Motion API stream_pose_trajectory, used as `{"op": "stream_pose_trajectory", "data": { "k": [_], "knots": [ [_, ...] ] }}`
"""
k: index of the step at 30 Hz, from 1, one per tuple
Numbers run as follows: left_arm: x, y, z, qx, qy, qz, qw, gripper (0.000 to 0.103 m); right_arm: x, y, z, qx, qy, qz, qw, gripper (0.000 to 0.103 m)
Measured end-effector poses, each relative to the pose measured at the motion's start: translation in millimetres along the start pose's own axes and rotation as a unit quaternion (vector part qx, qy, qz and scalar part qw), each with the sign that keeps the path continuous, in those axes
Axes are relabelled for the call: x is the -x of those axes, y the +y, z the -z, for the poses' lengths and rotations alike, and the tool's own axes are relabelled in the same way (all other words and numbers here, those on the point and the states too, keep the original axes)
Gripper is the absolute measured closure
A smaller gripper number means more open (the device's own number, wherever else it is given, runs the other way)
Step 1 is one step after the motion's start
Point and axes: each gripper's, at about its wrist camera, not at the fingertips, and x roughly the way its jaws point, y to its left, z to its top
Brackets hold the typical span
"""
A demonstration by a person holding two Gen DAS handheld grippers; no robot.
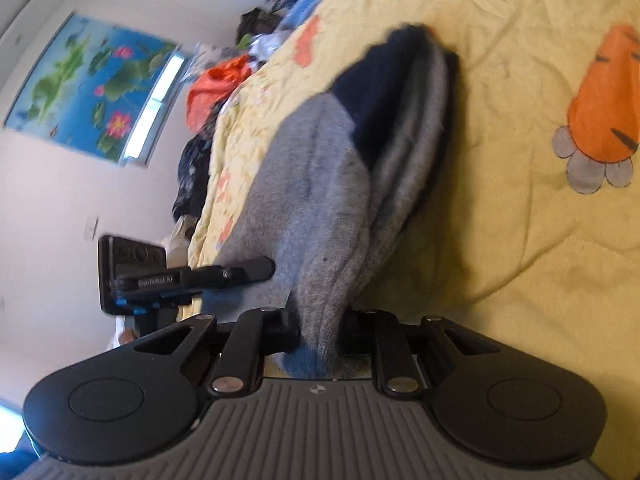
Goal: Fold small clothes
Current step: 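Grasp the sweater with the right tool while the left tool holds its edge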
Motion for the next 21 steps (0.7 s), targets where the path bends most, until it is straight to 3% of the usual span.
{"op": "stream_pose_trajectory", "data": {
  "k": [3, 7, 9, 10, 12, 14, 15, 17, 19, 21],
  "knots": [
    [0, -3, 17, -0.026, 0.013, -0.004, 0.9996, 0.089, 10, 13, 13, 0.02, 0.013, -0.004, 1.0, 0.08],
    [-20, 23, 32, 0.008, 0.036, -0.023, 0.9991, 0.089, 6, -4, 36, 0.002, 0.03, 0.018, 0.999, 0.08],
    [-19, 32, 33, 0.022, 0.021, -0.003, 0.9995, 0.086, 1, -16, 45, -0.012, 0.027, 0.032, 0.999, 0.079],
    [-16, 34, 33, 0.029, 0.019, 0.001, 0.9994, 0.081, -1, -20, 49, -0.023, 0.022, 0.025, 0.999, 0.074],
    [-9, 37, 34, 0.044, 0.024, 0.02, 0.9985, 0.062, 6, -24, 54, -0.036, 0.005, 0.013, 0.999, 0.063],
    [3, 39, 43, 0.045, 0.013, 0.051, 0.9976, 0.019, 20, -24, 55, -0.039, -0.017, 0.001, 0.999, 0.032],
    [6, 39, 47, 0.046, 0.009, 0.058, 0.9972, 0.016, 27, -24, 57, -0.039, -0.028, -0.007, 0.999, 0.026],
    [5, 36, 53, 0.037, 0.002, 0.054, 0.9979, 0.017, 34, -29, 58, -0.047, -0.031, -0.015, 0.998, 0.024],
    [5, 35, 53, 0.038, -0.01, 0.05, 0.9979, 0.019, 28, -33, 56, -0.055, -0.022, -0.01, 0.998, 0.036],
    [2, 34, 51, 0.047, -0.013, 0.035, 0.9982, 0.038, 18, -32, 56, -0.059, -0.007, -0.004, 0.998, 0.05]
  ]
}}
